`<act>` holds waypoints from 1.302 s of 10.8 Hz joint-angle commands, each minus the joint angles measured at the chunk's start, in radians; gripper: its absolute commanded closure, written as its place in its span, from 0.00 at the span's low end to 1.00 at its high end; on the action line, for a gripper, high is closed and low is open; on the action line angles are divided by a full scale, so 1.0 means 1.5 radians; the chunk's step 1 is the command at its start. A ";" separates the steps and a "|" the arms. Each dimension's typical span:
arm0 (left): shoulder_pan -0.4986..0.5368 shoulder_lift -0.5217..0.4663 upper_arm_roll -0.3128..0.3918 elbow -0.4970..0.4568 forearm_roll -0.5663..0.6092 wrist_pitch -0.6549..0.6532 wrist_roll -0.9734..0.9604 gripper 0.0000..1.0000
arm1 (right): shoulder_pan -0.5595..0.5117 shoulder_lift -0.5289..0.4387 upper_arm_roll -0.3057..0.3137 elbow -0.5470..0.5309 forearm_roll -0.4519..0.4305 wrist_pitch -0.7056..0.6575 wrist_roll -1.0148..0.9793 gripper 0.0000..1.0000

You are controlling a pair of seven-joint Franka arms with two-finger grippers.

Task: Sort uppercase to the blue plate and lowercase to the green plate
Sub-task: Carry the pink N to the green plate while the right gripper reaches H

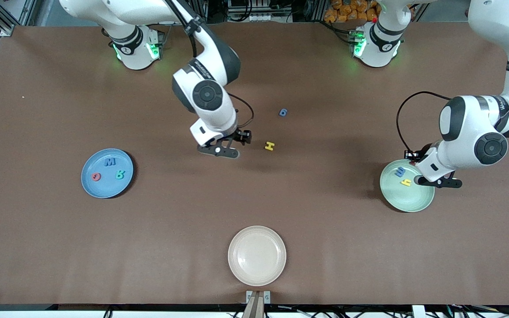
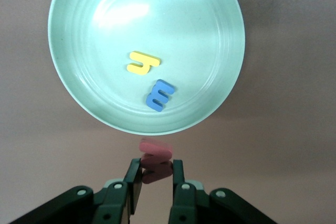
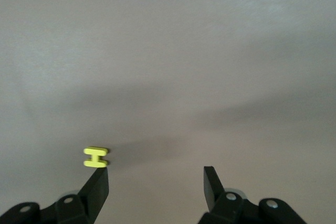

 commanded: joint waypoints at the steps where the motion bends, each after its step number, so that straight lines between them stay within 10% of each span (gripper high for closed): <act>1: 0.002 0.006 -0.003 0.005 -0.014 0.008 0.012 1.00 | 0.029 0.072 0.004 0.069 -0.009 0.023 0.071 0.18; 14: 0.011 0.075 0.002 0.025 -0.037 0.069 -0.011 1.00 | 0.106 0.217 0.013 0.138 -0.151 0.149 0.272 0.27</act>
